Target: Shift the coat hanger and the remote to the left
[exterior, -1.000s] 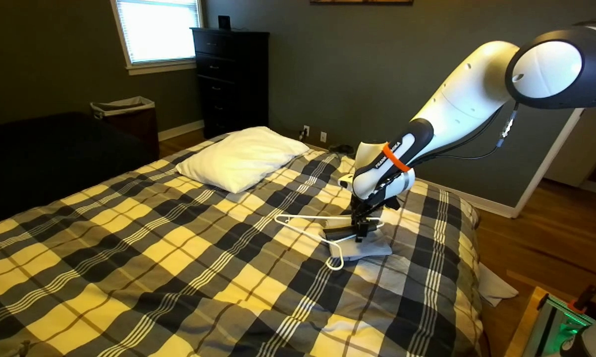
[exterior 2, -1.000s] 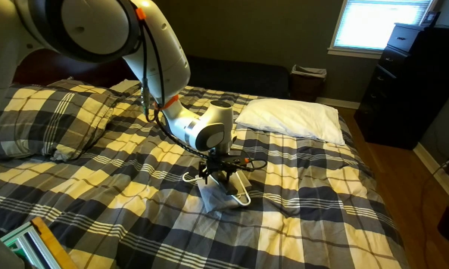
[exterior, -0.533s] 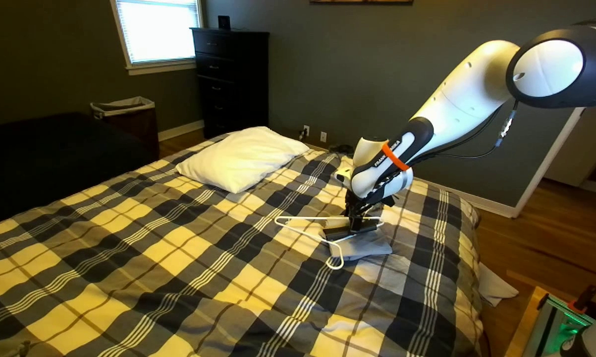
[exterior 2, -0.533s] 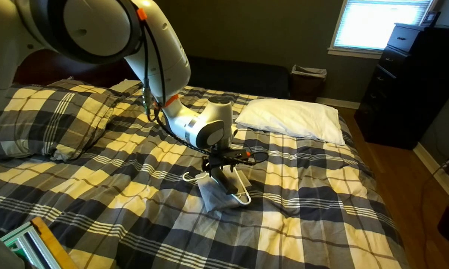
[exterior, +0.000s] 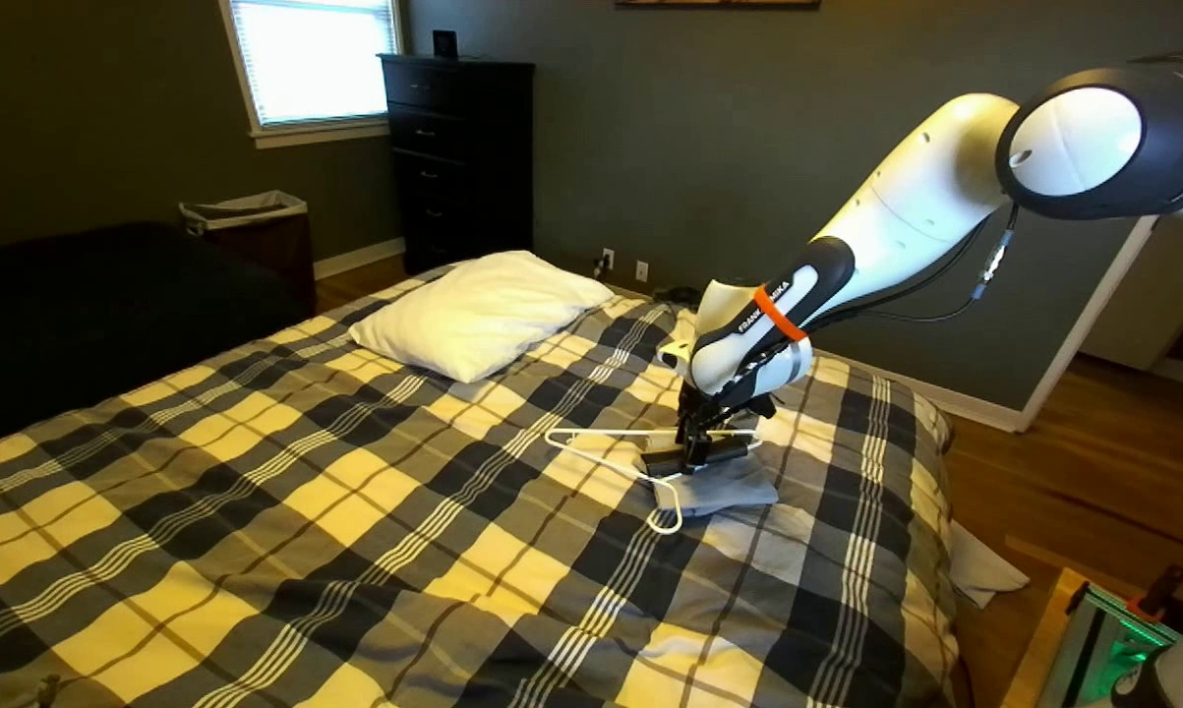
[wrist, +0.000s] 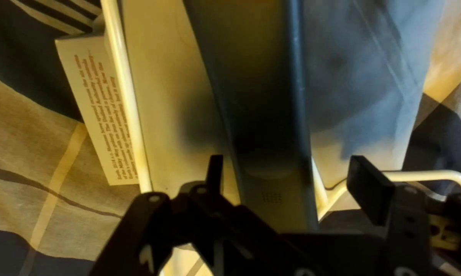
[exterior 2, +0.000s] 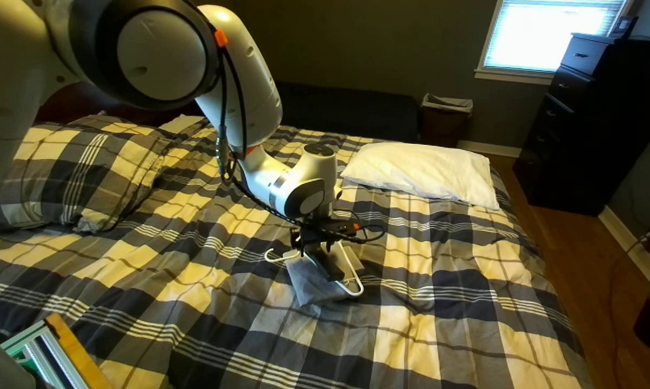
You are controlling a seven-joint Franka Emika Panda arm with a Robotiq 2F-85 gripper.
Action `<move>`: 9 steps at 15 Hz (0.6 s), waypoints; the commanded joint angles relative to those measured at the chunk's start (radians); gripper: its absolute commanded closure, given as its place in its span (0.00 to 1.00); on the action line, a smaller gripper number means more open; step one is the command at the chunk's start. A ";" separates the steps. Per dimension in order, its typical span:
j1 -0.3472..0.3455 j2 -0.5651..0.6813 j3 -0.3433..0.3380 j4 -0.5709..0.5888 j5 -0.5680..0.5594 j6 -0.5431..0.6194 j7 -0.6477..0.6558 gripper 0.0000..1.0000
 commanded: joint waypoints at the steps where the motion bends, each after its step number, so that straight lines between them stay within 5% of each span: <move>1: -0.033 0.031 0.015 0.040 -0.003 -0.042 -0.002 0.13; 2: -0.036 0.035 0.014 0.046 -0.003 -0.050 -0.002 0.16; 3: -0.039 0.038 0.012 0.049 -0.002 -0.056 -0.001 0.31; 7: -0.052 0.029 0.021 0.047 0.003 -0.072 -0.008 0.64; 9: -0.065 0.009 0.040 0.034 0.011 -0.083 -0.023 0.73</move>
